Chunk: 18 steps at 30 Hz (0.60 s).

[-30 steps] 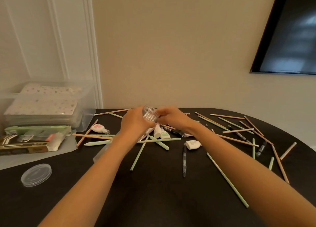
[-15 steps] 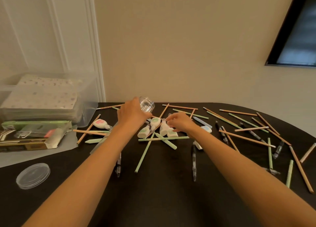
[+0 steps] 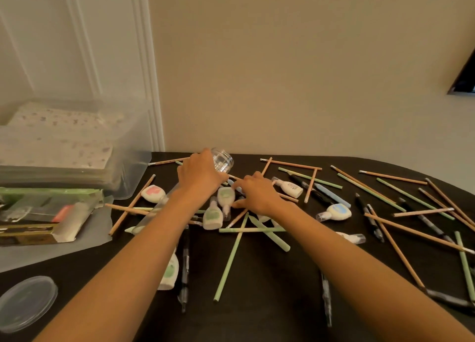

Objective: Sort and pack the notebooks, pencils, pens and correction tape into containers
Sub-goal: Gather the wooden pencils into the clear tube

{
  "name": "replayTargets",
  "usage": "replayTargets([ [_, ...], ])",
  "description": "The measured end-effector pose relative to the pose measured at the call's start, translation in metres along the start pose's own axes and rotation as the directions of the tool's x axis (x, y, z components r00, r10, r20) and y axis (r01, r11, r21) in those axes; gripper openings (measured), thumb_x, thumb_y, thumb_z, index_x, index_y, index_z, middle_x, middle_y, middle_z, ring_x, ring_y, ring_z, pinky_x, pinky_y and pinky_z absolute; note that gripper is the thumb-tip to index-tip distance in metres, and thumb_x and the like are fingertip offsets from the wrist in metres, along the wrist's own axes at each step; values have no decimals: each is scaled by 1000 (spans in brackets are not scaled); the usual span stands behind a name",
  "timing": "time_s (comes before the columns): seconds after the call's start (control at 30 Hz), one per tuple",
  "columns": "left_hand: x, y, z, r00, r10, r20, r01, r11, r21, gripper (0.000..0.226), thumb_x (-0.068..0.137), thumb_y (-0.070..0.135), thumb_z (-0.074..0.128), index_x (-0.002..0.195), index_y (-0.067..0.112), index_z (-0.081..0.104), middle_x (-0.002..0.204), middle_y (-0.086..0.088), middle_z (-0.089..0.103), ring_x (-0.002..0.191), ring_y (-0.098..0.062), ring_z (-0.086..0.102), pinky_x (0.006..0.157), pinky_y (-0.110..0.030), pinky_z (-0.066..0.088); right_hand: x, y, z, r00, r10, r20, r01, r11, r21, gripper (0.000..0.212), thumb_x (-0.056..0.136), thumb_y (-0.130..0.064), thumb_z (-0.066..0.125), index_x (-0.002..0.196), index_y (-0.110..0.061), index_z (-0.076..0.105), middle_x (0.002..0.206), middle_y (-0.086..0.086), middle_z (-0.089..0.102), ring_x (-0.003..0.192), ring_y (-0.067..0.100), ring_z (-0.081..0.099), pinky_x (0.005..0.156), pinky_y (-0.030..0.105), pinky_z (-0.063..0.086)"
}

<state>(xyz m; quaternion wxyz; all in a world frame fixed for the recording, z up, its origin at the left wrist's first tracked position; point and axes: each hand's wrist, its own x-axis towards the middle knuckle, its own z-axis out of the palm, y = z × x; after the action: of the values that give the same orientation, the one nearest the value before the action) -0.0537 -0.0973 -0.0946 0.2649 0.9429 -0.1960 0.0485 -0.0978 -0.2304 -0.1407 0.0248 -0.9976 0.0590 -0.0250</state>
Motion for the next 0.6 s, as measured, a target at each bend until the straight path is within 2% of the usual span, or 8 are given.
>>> replayTargets([
  [0.1,4,0,6,1000,-2,-1,2,999,35,57,78,35,71,124,11,48,120,-10,58,111,-27,53,88,-38,43,4,5,3,1000,-9,-6,10,993,120,45,90,-37,56,132,-21,50,120,8,56,116,25,44,94,38,39],
  [0.17,7,1,10,1000,-2,8,1,998,63,56,77,35,71,123,12,49,121,-10,57,113,-28,51,90,-39,42,6,18,-1,991,98,-93,-71,963,260,38,91,-26,57,128,-17,54,119,8,60,115,25,50,96,39,44],
  [0.23,10,3,14,1000,3,24,-5,996,91,55,77,35,71,122,13,49,122,-9,56,115,-28,50,91,-39,41,4,34,-6,983,166,-83,-133,941,312,30,90,-21,59,119,-13,60,117,7,63,111,21,55,93,33,46],
  [0.37,14,9,24,999,24,42,-28,994,109,56,78,36,71,124,13,47,123,-9,55,116,-28,48,93,-40,40,-9,42,-9,999,50,11,-51,962,266,25,87,-27,63,107,-12,64,111,5,63,103,17,55,84,28,46],
  [0.53,16,18,27,998,51,23,-53,995,90,57,77,35,72,123,13,48,122,-9,56,115,-28,49,94,-41,43,-12,51,-15,996,1,88,-7,997,79,32,84,-16,64,116,-18,60,118,5,55,113,19,43,87,29,40],
  [0.6,15,18,28,998,49,27,-51,995,90,56,77,34,72,123,13,48,122,-9,55,115,-28,49,94,-42,43,-12,47,-14,991,-53,122,54,999,0,31,85,-16,63,115,-18,60,120,5,52,115,20,40,88,29,37],
])
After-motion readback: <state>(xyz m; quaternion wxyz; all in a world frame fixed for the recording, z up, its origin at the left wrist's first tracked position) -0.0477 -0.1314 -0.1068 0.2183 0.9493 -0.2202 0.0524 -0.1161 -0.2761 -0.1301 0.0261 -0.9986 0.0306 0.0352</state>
